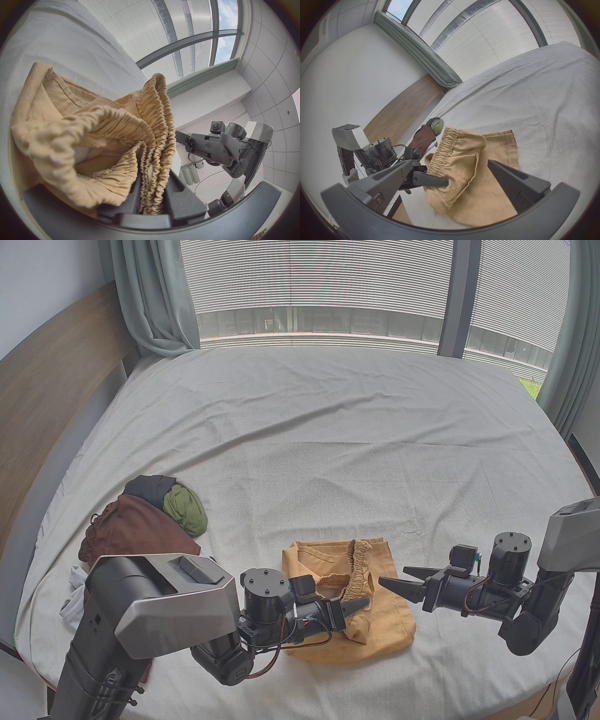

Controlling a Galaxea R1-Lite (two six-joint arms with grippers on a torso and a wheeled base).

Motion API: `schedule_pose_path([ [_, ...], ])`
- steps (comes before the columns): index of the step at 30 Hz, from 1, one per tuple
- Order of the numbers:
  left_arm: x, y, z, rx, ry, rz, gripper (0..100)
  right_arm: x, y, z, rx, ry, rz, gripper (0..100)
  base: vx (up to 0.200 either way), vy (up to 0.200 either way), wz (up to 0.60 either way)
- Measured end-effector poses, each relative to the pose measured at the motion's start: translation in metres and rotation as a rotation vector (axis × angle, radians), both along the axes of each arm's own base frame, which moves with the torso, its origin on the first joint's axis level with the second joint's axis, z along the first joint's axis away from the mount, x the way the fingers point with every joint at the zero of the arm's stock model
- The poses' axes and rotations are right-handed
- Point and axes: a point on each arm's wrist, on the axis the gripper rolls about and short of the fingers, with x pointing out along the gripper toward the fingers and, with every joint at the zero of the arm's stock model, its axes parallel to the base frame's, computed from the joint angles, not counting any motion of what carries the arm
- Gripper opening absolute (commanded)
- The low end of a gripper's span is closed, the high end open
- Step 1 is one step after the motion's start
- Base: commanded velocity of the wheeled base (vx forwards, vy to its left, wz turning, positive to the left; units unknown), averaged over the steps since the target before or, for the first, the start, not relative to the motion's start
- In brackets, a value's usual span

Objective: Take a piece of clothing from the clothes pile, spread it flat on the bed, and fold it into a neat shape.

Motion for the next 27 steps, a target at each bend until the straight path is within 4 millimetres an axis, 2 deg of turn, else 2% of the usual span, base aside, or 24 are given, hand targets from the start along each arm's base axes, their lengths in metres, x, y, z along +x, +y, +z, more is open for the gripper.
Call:
schedule_pose_path([
  [1,0.0,0.0,-0.001,0.003,0.002,0.003,0,0.0,0.0,0.0,0.001,-0.001,0.0,100,0.0,0.0,0.0],
  [2,0.001,-0.001,-0.002,0.007,0.005,0.008,100,0.0,0.0,0.001,0.001,-0.003,-0.001,100,0.0,0.0,0.0],
  [14,0.008,-0.004,0.003,-0.013,-0.052,0.078,100,0.0,0.0,0.002,0.003,-0.006,0.001,100,0.0,0.0,0.0],
  [27,0.008,0.013,0.033,-0.053,-0.151,0.125,100,0.0,0.003,-0.001,-0.001,-0.001,0.006,100,0.0,0.0,0.0],
])
